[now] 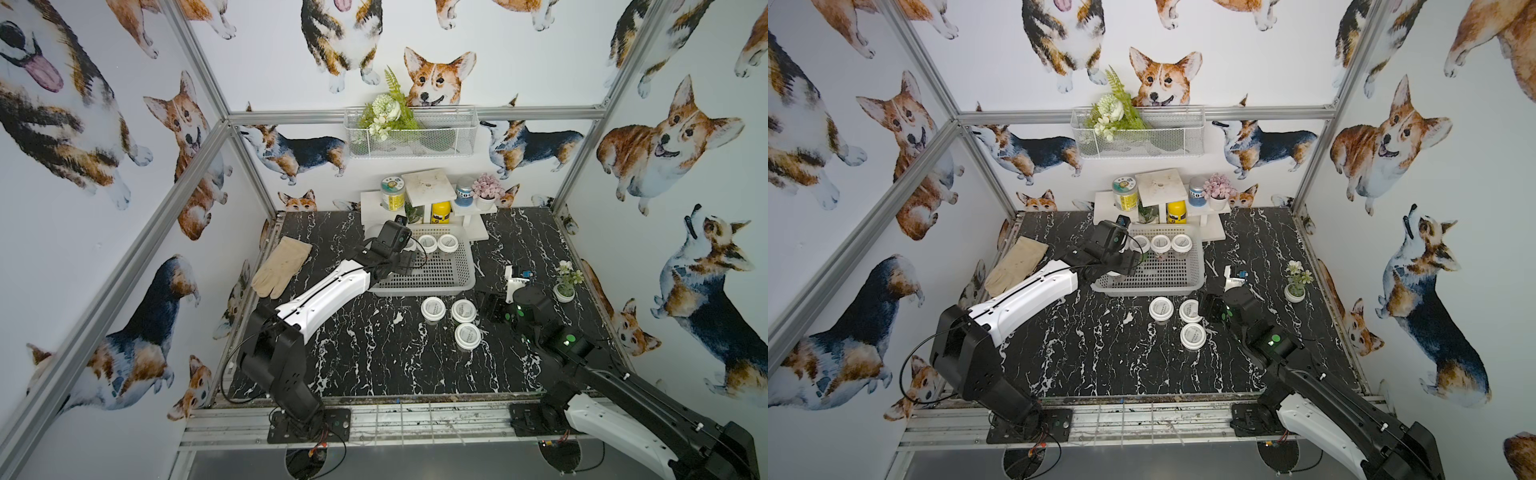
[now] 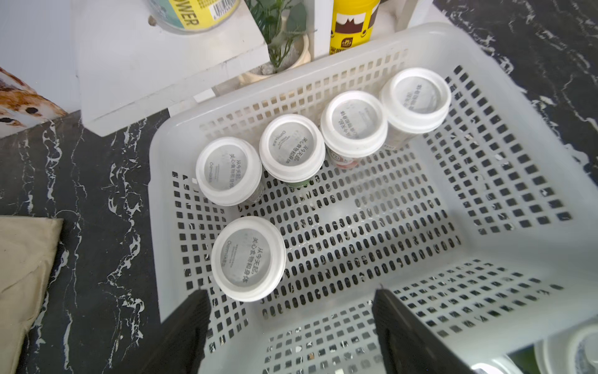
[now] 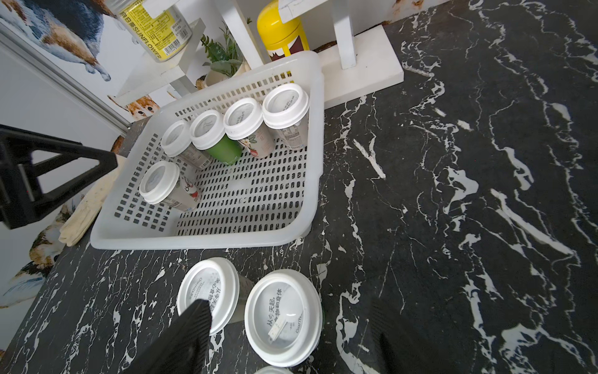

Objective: Put the yogurt in the basket
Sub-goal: Pick up the yogurt from the center of the board.

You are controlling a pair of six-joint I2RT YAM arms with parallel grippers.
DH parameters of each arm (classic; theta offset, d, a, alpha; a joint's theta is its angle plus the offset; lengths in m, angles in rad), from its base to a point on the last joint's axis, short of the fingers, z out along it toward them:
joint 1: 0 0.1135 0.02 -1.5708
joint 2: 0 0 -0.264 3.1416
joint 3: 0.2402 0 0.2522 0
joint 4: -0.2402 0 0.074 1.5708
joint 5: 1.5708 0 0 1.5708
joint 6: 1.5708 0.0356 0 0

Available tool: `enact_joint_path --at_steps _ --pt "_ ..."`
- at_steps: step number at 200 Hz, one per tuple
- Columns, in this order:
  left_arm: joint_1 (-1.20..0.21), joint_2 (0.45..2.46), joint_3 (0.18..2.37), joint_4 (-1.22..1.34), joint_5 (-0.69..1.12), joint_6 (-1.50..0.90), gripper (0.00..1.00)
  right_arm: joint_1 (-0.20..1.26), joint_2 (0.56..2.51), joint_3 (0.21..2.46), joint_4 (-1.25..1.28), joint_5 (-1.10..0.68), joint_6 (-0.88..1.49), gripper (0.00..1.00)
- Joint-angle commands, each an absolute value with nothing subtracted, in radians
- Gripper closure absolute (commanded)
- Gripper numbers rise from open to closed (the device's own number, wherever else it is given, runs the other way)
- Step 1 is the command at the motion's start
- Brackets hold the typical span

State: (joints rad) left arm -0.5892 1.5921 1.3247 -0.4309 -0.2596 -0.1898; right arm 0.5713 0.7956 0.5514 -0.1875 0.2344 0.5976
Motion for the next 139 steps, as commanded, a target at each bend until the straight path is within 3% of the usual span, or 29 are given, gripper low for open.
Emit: enact_joint_path --at_steps 1,81,139 --pt "-0.609 1.512 1.26 -0.323 -0.304 -0.223 0.17 0.571 0.798 0.56 -0.152 0.225 0.589 0.18" --pt "-0.825 1.252 0.989 -0.161 -0.313 -0.318 0.2 0.572 0.797 0.56 -0.151 0.222 0.588 0.18" --pt "-0.902 1.247 0.885 -0.048 -0.271 -0.369 0.22 0.571 0.773 0.552 -0.152 0.219 0.589 0.18"
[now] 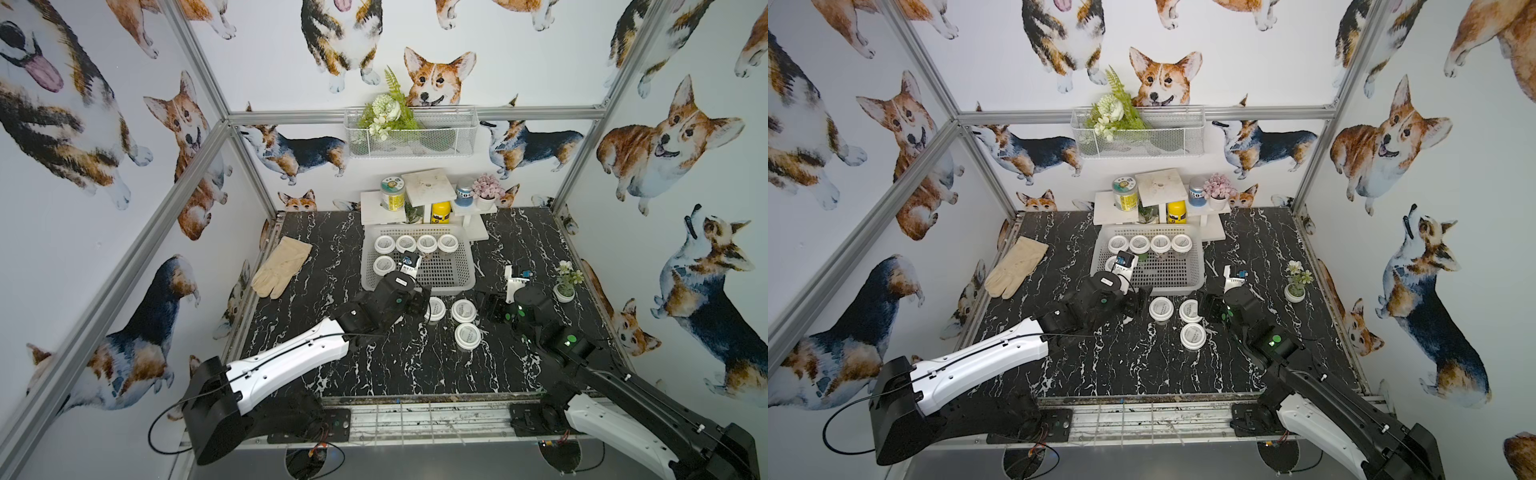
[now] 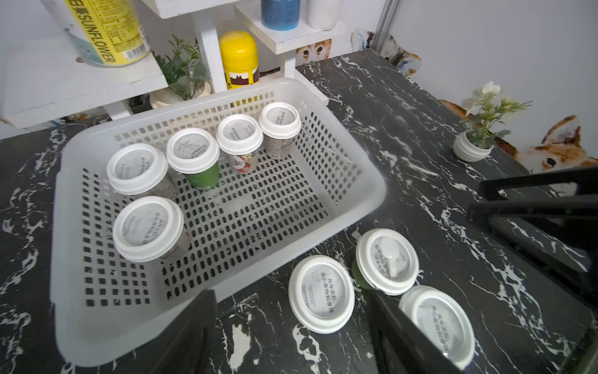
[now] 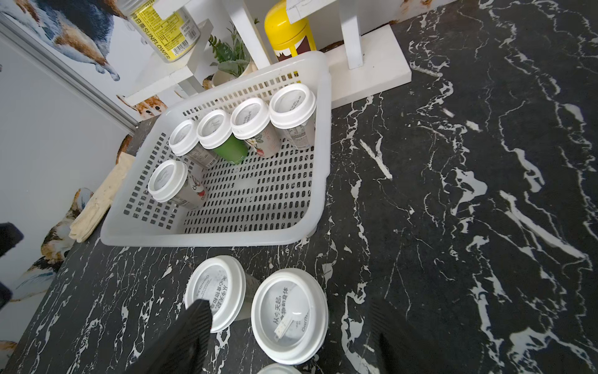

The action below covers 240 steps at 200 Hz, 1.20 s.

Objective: Put the yogurt in the basket
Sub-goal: Pick up the yogurt from the center of the board.

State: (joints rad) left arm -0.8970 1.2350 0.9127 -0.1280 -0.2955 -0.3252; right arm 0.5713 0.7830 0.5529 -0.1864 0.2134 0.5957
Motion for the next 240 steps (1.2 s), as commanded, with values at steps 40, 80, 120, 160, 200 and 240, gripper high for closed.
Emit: enact_joint_path --at_steps 40,80,120,160,200,240 --pt "-0.924 1.32 0.956 -0.127 -0.262 -0.39 0.22 0.571 0.765 0.548 -0.152 0.217 0.588 0.18" --pt "-0.934 1.463 1.083 -0.297 -0.256 -0.445 0.22 0.571 0.762 0.548 -0.153 0.218 0.586 0.18" --pt "-0.939 1.507 1.121 -0.357 -0.231 -0.455 0.22 0.571 0.76 0.547 -0.152 0.218 0.585 0.18" --pt "-0.939 1.544 1.133 -0.388 -0.192 -0.473 0.21 0.571 0.764 0.548 -0.15 0.215 0.586 0.18" --pt "-0.941 1.606 1.177 -0.431 -0.181 -0.473 0.18 0.571 0.759 0.546 -0.152 0.218 0.586 0.18" --pt "-0.94 1.636 1.197 -0.448 -0.184 -0.474 0.17 0.571 0.761 0.548 -0.153 0.217 0.587 0.18"
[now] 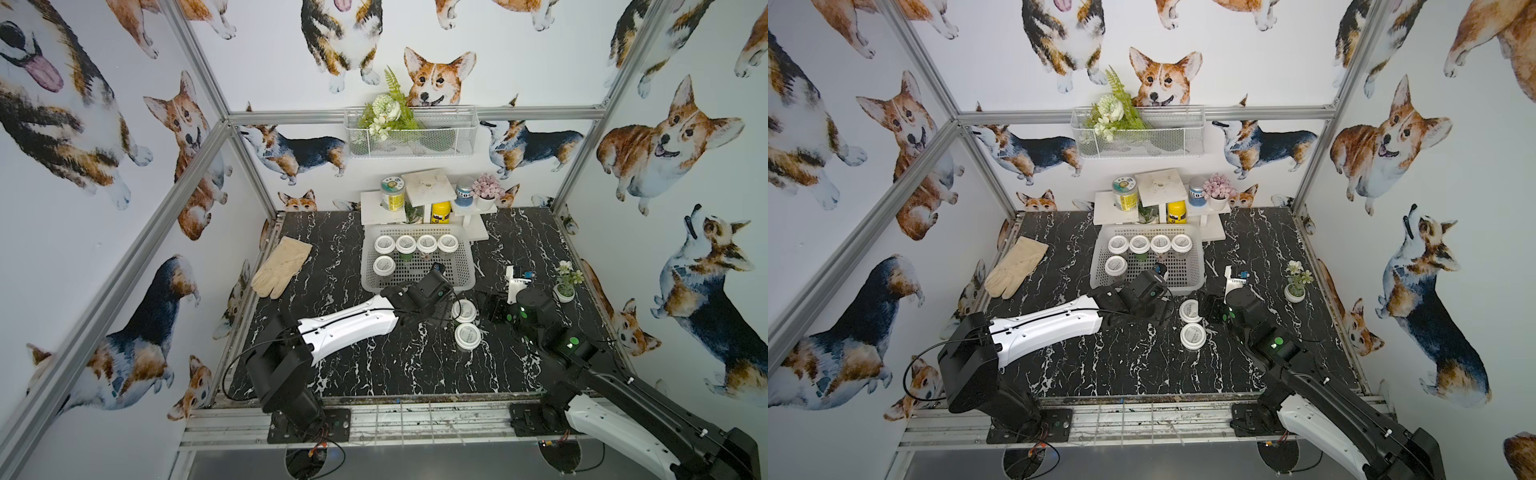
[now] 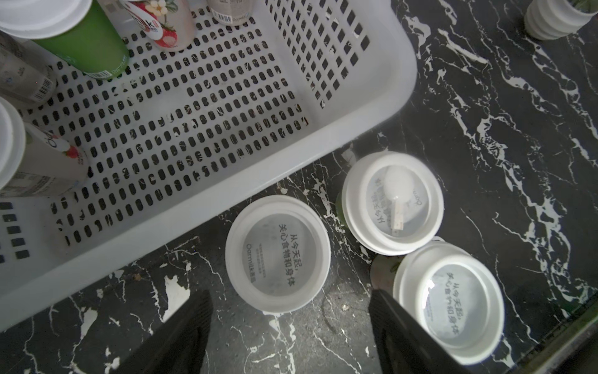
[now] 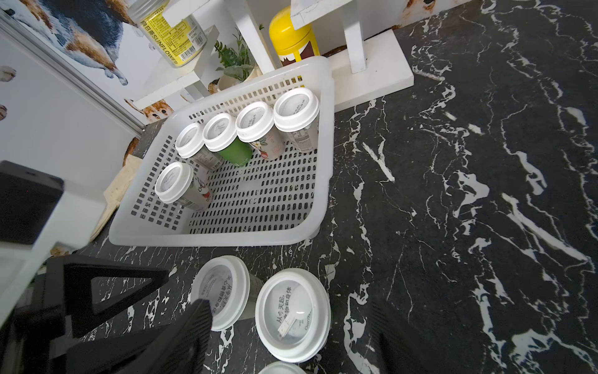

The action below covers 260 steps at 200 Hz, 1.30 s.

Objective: Put the yogurt in the basket
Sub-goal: Pick up the yogurt from the center of the board.

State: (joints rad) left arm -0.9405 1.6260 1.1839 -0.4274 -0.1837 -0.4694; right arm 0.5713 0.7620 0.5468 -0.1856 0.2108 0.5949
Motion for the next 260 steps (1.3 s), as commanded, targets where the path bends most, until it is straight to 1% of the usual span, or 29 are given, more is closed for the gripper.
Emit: enact_joint_path --at_steps 1,59,110,167,260 --pt "-0.941 1.637 1.197 -0.448 -0.184 -0.474 0.17 0.572 0.761 0.548 -0.152 0.217 0.587 0.18" --pt "-0.935 1.691 1.227 -0.469 -0.175 -0.472 0.17 0.571 0.759 0.546 -0.152 0.216 0.586 0.18" --pt "-0.897 1.69 1.21 -0.439 -0.123 -0.472 0.17 0.572 0.753 0.545 -0.154 0.216 0.584 0.18" --pt "-0.896 1.735 1.247 -0.452 -0.1 -0.456 0.17 0.572 0.756 0.545 -0.153 0.214 0.584 0.18" --pt "-0.909 1.77 1.284 -0.489 -0.123 -0.454 0.19 0.572 0.772 0.551 -0.151 0.213 0.583 0.18"
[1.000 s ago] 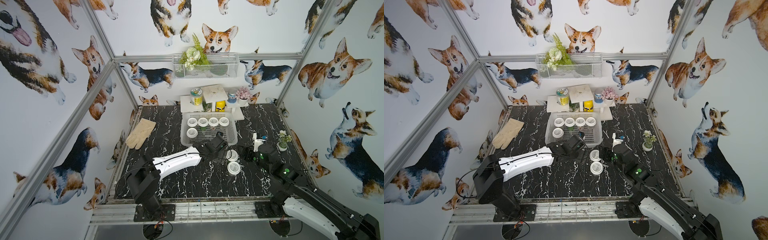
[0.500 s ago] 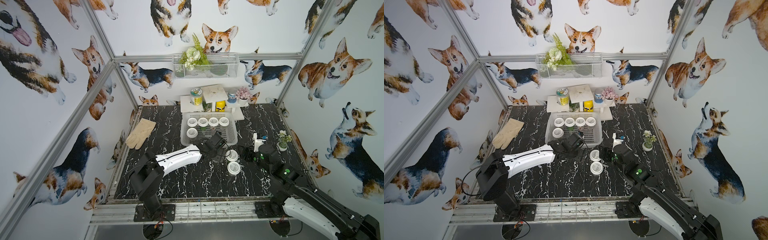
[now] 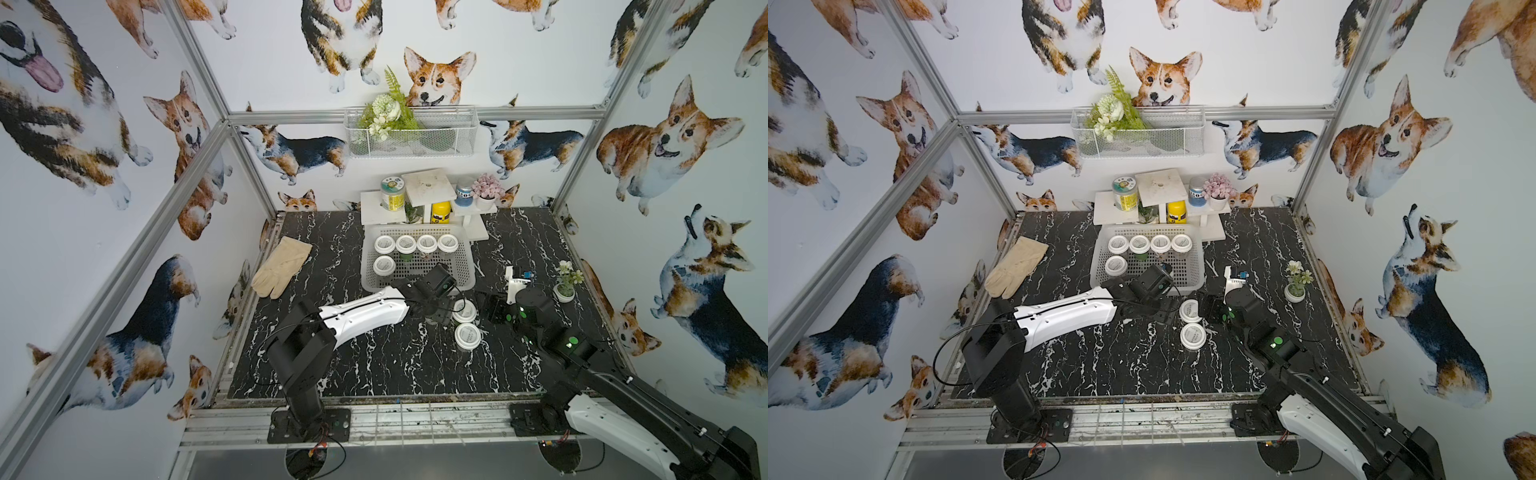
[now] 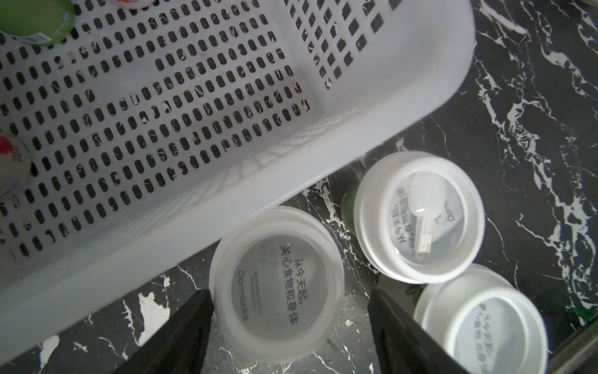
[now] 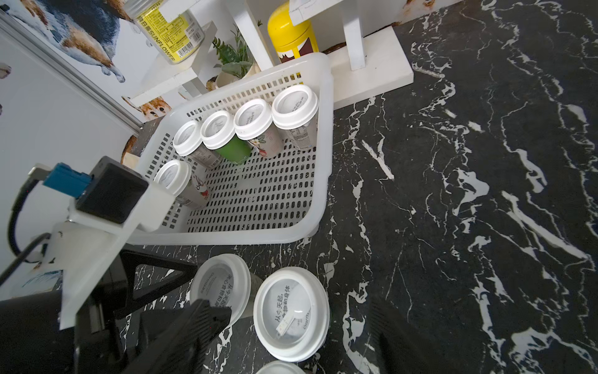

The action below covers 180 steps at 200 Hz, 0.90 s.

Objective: Put the yogurt in the basket
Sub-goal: Pick up the yogurt from the center of the board.

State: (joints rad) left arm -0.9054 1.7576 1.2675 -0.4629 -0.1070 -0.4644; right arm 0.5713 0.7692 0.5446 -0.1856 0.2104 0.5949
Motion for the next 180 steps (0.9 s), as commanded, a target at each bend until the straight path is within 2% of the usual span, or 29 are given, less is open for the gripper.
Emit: enact_joint_path --at_steps 1,180 --pt "-0.909 1.77 1.285 -0.489 -0.124 -0.454 0.19 0.571 0.772 0.551 -0.151 0.212 0.583 0.18" --pt "-0.928 1.75 1.287 -0.518 -0.205 -0.472 0.2 0.571 0.763 0.547 -0.152 0.213 0.583 0.18"
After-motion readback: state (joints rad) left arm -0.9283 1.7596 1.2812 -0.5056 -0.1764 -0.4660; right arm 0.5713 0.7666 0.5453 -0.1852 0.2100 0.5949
